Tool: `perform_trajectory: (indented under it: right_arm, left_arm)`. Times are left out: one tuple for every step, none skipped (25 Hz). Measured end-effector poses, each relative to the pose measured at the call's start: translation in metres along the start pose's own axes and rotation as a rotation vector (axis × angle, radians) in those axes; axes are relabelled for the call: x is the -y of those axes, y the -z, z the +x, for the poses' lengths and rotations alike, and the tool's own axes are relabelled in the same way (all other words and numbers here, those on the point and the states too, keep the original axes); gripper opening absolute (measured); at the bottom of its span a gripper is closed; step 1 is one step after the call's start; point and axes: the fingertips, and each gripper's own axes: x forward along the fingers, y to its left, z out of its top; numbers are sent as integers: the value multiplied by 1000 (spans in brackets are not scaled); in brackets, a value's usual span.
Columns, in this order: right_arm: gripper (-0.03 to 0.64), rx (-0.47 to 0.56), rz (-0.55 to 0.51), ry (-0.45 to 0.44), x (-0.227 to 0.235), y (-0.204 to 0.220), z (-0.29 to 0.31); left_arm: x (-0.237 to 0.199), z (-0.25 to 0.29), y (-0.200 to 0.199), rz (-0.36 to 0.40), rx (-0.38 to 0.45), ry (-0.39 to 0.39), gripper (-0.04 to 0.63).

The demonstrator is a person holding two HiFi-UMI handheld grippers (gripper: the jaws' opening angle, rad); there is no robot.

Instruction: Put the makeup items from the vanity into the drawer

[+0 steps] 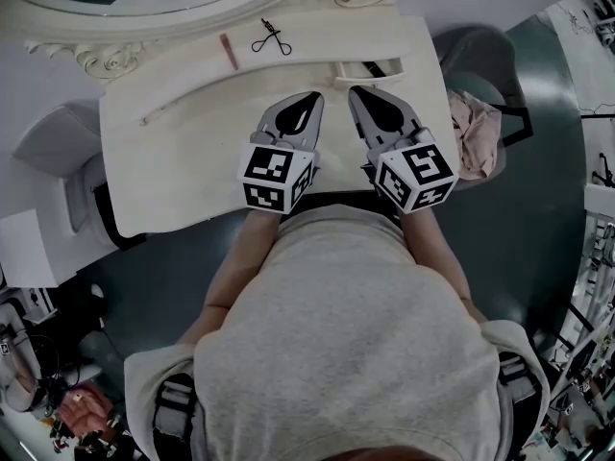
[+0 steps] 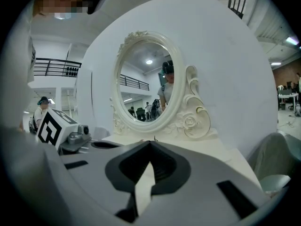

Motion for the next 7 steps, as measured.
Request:
perform_trajectory:
  right_arm:
    - [8,5,5,-3,0,-1,0]
    - [8,11,11,-7,0,-2,0]
    - [8,17,12,-11,0,-3,0]
    - [8,20,9,-12,0,-3,0]
    - [8,22,5,-13,0,-4,0]
    - [8,23,1,-14,0,-4,1]
    - [8,25,-3,-15,0,-5,1]
  left_arm:
    - [0,0,0,0,1,1,9]
    - [1,1,0,0,1,4,9]
    - [2,2,0,0,0,9,9]
    - [3,3,0,-1,-2,16,9]
    - [4,5,1,-2,-5,22,9]
    - [5,6,2,-3,-7,28,9]
    - [6,7,2,-3,-9,33,9]
